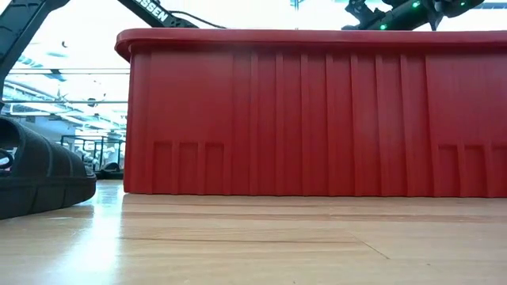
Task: Pick and place slides into bin
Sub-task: Put the pink slide into the red bin
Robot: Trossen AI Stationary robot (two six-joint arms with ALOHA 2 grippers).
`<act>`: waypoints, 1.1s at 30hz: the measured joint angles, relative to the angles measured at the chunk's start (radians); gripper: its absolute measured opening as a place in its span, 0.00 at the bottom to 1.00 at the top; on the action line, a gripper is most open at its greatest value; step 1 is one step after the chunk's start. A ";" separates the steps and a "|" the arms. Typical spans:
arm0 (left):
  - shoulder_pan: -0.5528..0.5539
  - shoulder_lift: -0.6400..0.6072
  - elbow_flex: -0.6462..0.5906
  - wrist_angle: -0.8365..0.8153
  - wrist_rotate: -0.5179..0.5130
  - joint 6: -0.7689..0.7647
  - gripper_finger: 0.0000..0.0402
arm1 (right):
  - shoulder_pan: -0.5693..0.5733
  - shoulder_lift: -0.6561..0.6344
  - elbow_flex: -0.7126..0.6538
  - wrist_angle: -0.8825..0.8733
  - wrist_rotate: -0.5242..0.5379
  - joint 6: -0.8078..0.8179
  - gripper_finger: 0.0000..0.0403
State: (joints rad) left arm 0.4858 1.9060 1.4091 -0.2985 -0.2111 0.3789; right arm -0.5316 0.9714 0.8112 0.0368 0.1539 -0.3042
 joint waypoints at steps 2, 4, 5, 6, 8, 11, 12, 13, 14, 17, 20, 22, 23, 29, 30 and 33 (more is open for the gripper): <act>0.000 0.000 -0.021 0.022 0.000 -0.011 0.04 | 0.000 0.000 0.000 0.000 0.000 0.000 0.42; -0.001 0.002 -0.034 0.040 0.001 -0.031 0.04 | 0.000 0.000 0.000 0.001 0.000 0.000 0.42; -0.003 0.002 -0.038 0.055 0.000 -0.040 0.04 | 0.000 0.000 0.000 0.001 -0.001 0.001 0.42; -0.004 0.002 -0.043 0.074 0.001 -0.049 0.04 | 0.000 0.000 0.000 0.001 -0.001 0.001 0.42; -0.008 0.002 -0.047 0.094 0.008 -0.052 0.04 | 0.000 0.000 0.000 0.001 -0.001 0.001 0.42; -0.014 0.002 -0.049 0.092 0.024 -0.046 0.04 | 0.000 0.000 0.000 0.001 -0.001 0.003 0.42; -0.018 0.002 -0.049 0.093 0.025 -0.042 0.04 | 0.000 0.000 0.000 0.001 -0.001 0.003 0.42; -0.019 0.002 -0.049 0.093 0.027 -0.035 0.04 | 0.000 0.000 0.000 0.001 -0.002 0.003 0.42; -0.020 0.002 -0.049 0.093 0.027 -0.028 0.04 | 0.000 0.000 0.000 0.001 -0.002 0.003 0.42; -0.020 0.002 -0.049 0.092 0.027 -0.018 0.04 | 0.000 0.000 0.000 0.000 -0.002 0.003 0.42; -0.019 0.002 -0.049 0.090 0.006 -0.015 0.08 | 0.000 0.000 0.000 0.000 -0.002 0.003 0.42; -0.020 0.002 -0.049 0.083 -0.017 -0.015 0.12 | 0.000 0.000 0.000 0.000 -0.002 0.003 0.42; -0.020 0.002 -0.049 0.081 -0.020 -0.014 0.15 | 0.000 0.000 0.000 0.000 -0.002 0.003 0.42; -0.023 0.002 -0.049 0.059 0.054 -0.034 0.34 | 0.000 0.000 0.000 0.000 -0.002 0.001 0.42; -0.025 0.002 -0.049 0.049 0.067 -0.042 0.38 | 0.000 0.000 0.000 0.000 -0.002 0.001 0.42; -0.029 0.002 -0.049 0.022 0.091 -0.065 0.46 | 0.000 0.000 0.000 0.000 -0.002 0.001 0.42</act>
State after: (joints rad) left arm 0.4573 1.9083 1.3602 -0.2762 -0.1198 0.3138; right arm -0.5312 0.9714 0.8112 0.0364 0.1520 -0.3035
